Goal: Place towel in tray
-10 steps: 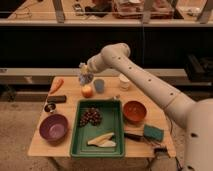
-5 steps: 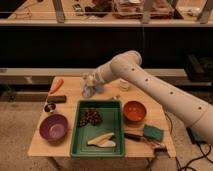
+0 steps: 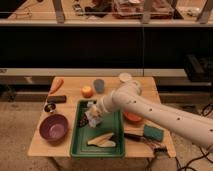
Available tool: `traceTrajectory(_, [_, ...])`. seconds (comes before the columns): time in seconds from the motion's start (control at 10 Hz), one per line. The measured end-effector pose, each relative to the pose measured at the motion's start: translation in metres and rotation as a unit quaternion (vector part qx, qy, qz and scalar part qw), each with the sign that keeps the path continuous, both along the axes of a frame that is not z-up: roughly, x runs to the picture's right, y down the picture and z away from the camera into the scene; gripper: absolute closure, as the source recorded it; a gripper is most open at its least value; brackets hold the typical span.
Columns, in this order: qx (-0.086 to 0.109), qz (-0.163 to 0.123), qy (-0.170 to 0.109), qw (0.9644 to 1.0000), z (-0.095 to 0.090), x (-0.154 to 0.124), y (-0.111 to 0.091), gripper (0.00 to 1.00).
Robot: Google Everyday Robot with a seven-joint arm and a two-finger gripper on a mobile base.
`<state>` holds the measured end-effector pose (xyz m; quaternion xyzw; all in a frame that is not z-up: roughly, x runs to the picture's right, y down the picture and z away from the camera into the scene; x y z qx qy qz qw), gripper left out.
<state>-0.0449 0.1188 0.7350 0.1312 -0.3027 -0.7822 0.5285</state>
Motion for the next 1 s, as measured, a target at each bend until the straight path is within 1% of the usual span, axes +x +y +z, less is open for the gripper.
traceTrajectory(0.1, [-0.007, -0.001, 0.01, 0.9999, 0.01, 0.006, 0.014, 1.0])
traceTrajectory(0.2, [-0.011, -0.001, 0.028, 0.9996, 0.025, 0.017, 0.025, 1.0])
traceTrajectory(0.4, [-0.015, -0.005, 0.048, 0.9987, 0.035, 0.028, 0.027, 1.0])
traceTrajectory(0.5, [-0.02, -0.007, 0.06, 0.998, 0.036, 0.034, 0.025, 1.0])
traceTrajectory(0.7, [-0.035, -0.004, 0.083, 0.996, 0.041, 0.049, 0.027, 1.0])
traceTrajectory(0.8, [-0.043, 0.002, 0.091, 0.9949, 0.047, 0.053, 0.029, 0.95])
traceTrajectory(0.9, [-0.045, 0.006, 0.094, 0.9945, 0.051, 0.054, 0.028, 0.88])
traceTrajectory(1.0, [-0.047, 0.012, 0.095, 0.9943, 0.055, 0.054, 0.025, 0.78])
